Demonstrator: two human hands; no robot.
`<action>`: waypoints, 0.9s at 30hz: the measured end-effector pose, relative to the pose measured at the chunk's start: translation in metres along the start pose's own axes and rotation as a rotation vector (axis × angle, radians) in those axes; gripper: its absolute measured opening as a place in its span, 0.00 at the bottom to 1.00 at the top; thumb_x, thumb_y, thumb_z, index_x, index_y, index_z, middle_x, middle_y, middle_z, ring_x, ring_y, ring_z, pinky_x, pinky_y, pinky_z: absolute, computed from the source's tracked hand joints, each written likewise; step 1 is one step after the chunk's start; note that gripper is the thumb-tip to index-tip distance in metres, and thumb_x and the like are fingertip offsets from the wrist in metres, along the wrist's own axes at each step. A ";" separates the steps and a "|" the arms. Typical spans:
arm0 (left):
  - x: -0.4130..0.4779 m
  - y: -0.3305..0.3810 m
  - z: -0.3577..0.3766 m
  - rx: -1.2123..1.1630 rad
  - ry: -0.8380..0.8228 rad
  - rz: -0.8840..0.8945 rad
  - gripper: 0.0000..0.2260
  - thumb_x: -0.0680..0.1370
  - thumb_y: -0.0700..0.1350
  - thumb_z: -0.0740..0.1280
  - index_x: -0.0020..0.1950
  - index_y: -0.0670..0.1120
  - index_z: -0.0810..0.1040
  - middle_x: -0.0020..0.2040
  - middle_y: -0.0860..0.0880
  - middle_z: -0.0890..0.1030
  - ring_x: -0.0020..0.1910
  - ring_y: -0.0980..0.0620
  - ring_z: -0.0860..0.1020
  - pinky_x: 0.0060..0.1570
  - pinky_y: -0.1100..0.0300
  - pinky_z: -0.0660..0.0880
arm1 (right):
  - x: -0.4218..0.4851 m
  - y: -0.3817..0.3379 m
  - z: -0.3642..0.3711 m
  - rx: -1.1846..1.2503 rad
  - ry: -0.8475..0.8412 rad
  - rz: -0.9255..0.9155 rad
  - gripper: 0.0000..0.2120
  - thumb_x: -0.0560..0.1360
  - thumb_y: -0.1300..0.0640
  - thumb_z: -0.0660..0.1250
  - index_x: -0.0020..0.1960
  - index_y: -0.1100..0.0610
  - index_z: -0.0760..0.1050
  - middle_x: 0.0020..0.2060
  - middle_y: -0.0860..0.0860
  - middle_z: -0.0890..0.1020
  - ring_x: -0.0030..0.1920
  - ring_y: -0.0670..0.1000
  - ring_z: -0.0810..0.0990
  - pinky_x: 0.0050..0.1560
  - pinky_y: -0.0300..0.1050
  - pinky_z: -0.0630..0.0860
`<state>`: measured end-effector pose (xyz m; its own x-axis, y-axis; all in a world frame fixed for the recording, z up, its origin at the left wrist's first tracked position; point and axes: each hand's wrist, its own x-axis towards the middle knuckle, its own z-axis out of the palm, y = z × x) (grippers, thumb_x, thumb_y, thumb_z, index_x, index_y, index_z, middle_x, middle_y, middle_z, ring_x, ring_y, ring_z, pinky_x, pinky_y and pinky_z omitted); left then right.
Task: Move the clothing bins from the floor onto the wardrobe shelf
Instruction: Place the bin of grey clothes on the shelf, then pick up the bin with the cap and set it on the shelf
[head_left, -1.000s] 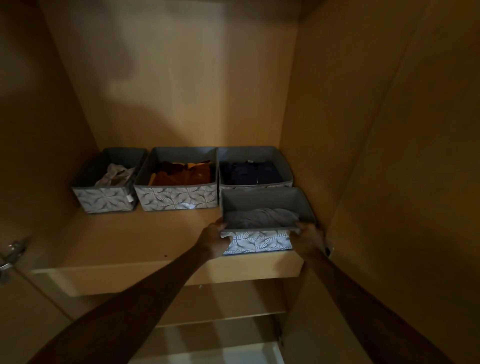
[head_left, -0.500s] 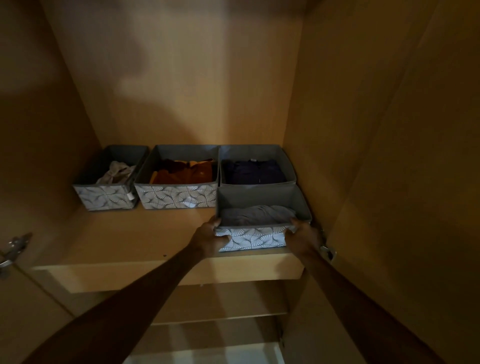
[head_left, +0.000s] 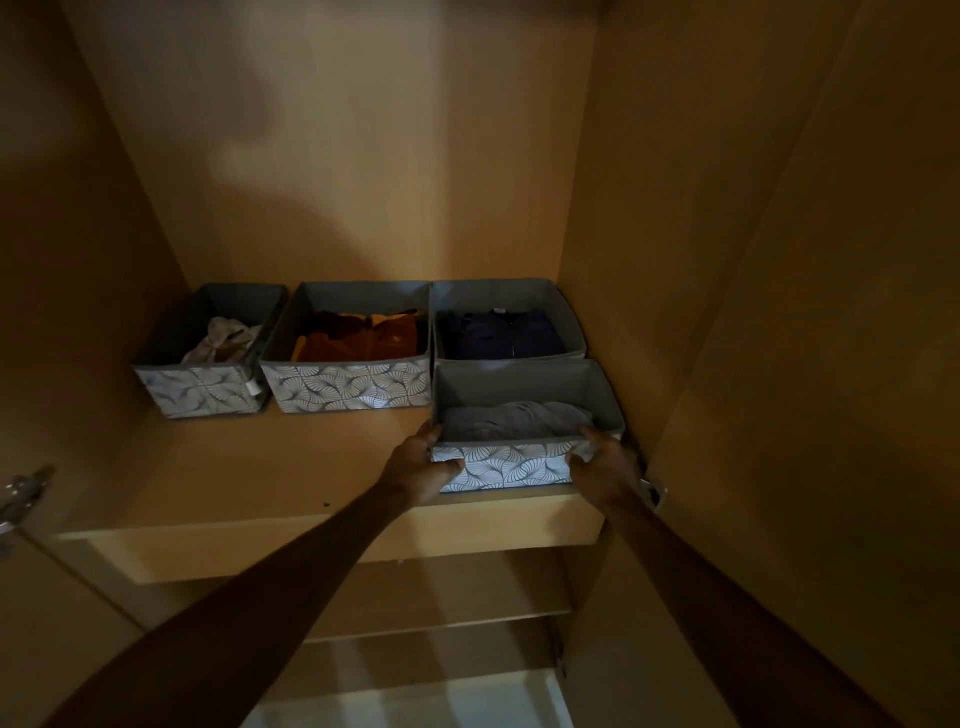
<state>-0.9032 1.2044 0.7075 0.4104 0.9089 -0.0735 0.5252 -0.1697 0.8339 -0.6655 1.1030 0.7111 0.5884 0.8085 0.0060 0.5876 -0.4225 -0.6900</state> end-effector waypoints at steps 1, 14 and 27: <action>0.001 0.001 -0.001 -0.003 -0.001 0.000 0.30 0.73 0.44 0.72 0.74 0.47 0.67 0.70 0.50 0.74 0.65 0.48 0.75 0.65 0.53 0.72 | 0.001 0.001 0.001 0.004 0.001 0.001 0.26 0.74 0.54 0.69 0.71 0.50 0.69 0.63 0.56 0.78 0.62 0.58 0.76 0.66 0.53 0.71; -0.088 -0.010 -0.013 -0.327 0.299 -0.061 0.13 0.74 0.34 0.69 0.57 0.44 0.81 0.53 0.50 0.82 0.54 0.50 0.80 0.54 0.62 0.76 | -0.066 -0.006 0.034 0.396 -0.097 -0.165 0.14 0.74 0.62 0.68 0.58 0.52 0.79 0.52 0.51 0.83 0.52 0.53 0.82 0.50 0.46 0.78; -0.339 -0.131 -0.029 -0.631 0.634 -0.529 0.09 0.76 0.36 0.68 0.55 0.46 0.82 0.53 0.47 0.84 0.53 0.47 0.81 0.48 0.63 0.75 | -0.229 -0.051 0.154 0.517 -0.837 -0.182 0.05 0.73 0.62 0.71 0.48 0.55 0.83 0.40 0.51 0.85 0.37 0.43 0.81 0.39 0.35 0.74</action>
<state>-1.1330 0.9293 0.6397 -0.3224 0.8736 -0.3645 -0.0362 0.3734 0.9269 -0.9155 1.0023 0.6332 -0.1839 0.9552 -0.2318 0.1995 -0.1947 -0.9604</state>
